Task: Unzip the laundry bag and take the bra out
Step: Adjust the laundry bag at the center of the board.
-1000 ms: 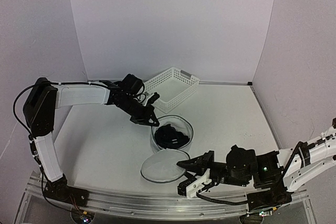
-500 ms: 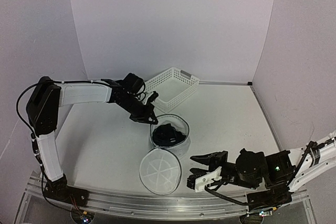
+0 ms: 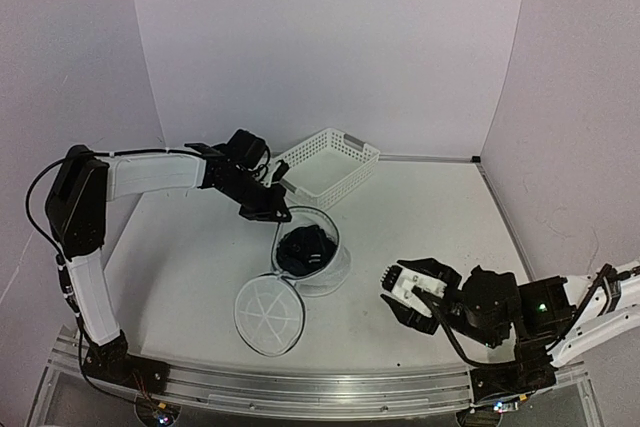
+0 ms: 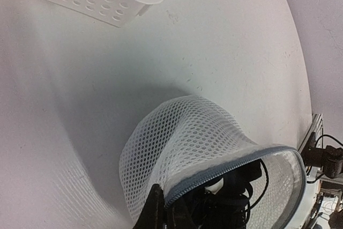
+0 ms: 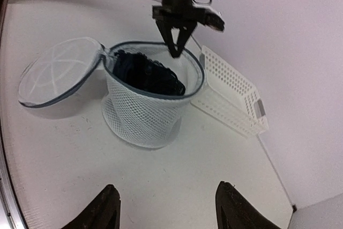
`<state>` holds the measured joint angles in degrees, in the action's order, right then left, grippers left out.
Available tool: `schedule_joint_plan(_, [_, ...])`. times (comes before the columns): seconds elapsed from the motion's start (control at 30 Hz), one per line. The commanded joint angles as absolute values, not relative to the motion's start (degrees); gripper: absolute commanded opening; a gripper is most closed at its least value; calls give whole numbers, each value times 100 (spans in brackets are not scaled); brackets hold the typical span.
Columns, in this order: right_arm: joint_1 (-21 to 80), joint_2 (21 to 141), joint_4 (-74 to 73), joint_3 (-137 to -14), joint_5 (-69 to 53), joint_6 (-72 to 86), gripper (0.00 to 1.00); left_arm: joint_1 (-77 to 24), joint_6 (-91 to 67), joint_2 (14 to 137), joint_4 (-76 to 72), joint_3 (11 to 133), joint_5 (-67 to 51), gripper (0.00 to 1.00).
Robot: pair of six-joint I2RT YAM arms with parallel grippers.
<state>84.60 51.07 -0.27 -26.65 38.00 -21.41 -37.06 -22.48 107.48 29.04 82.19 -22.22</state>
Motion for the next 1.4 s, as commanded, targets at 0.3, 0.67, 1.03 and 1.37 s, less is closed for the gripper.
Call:
schedule_joint_plan(0.3, [6373, 6876, -1153, -4844, 2530, 643, 73, -3647, -2697, 9743, 2821, 7583, -1918, 0])
schedule_joint_plan(0.67, [5495, 9136, -1881, -7121, 2026, 1595, 72, -3657, -2823, 8881, 2850, 6911, -1275, 0])
schedule_joint_plan(1.03, [5043, 11098, -2608, -9551, 2729, 2945, 73, -3582, -3009, 8263, 2997, 6325, -757, 4])
schedule_joint_plan(1.37, [4585, 12327, -2602, -10622, 2758, 3968, 69, -3569, -3126, 8112, 2997, 5918, -557, 7])
